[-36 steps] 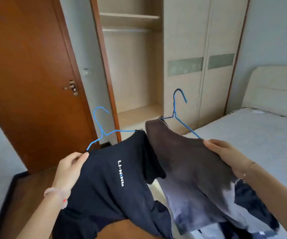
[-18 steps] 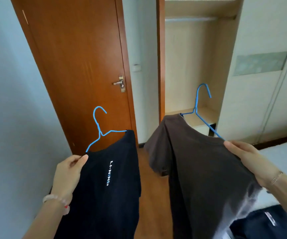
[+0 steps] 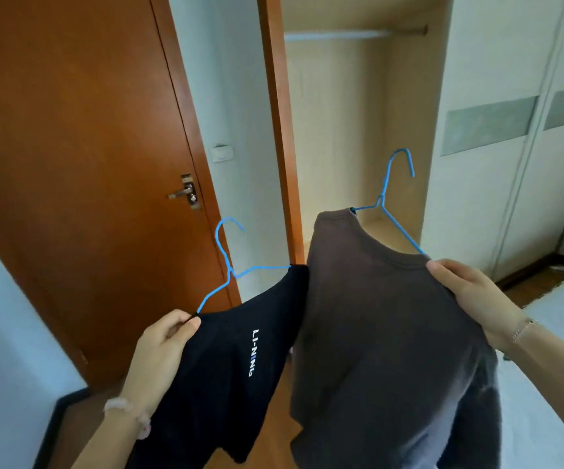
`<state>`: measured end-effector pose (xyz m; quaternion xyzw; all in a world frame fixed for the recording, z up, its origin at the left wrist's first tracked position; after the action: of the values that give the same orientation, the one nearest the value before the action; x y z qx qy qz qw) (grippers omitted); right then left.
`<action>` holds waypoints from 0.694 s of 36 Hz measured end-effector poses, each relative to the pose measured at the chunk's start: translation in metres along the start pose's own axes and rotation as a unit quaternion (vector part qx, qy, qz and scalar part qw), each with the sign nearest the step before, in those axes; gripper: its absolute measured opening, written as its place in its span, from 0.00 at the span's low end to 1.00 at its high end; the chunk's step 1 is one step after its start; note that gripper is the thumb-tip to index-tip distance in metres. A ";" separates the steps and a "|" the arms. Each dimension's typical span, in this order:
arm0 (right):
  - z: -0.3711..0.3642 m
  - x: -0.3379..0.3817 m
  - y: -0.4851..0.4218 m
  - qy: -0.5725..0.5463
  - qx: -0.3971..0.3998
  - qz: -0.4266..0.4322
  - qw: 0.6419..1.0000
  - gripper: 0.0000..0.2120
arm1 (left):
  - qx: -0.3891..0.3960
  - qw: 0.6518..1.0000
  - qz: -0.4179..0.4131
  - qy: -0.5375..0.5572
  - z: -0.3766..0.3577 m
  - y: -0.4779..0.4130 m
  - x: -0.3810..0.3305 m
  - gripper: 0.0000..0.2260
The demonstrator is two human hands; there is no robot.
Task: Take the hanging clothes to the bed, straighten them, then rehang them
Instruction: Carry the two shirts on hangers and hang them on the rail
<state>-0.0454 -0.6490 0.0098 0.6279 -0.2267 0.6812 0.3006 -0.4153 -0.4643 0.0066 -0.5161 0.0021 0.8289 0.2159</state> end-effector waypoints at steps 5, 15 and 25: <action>-0.007 -0.004 -0.072 0.052 -0.034 -0.009 0.998 0.15 | 0.050 0.998 0.010 0.047 -0.052 -0.097 0.012 0.10; -0.026 0.013 -0.234 0.139 -0.108 -0.029 0.984 0.17 | 0.179 0.972 0.036 0.149 -0.164 -0.320 0.019 0.10; -0.011 0.080 -0.330 0.145 -0.209 0.014 0.967 0.16 | 0.237 0.939 0.034 0.247 -0.249 -0.458 -0.047 0.10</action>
<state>0.1736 -0.3951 0.0656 0.4427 -0.3269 0.7068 0.4446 -0.0202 -0.1215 0.0311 -0.6381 0.2696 0.6573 0.2967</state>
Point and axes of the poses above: each hand's wrist, its own y-axis away from the middle knuckle, its own z-axis out of the back of the hand, x = y × z, the point moved 4 cm from there along -y, towards the middle knuckle, and after that the axes turned 4 degrees about -z, right-handed, at the moved point
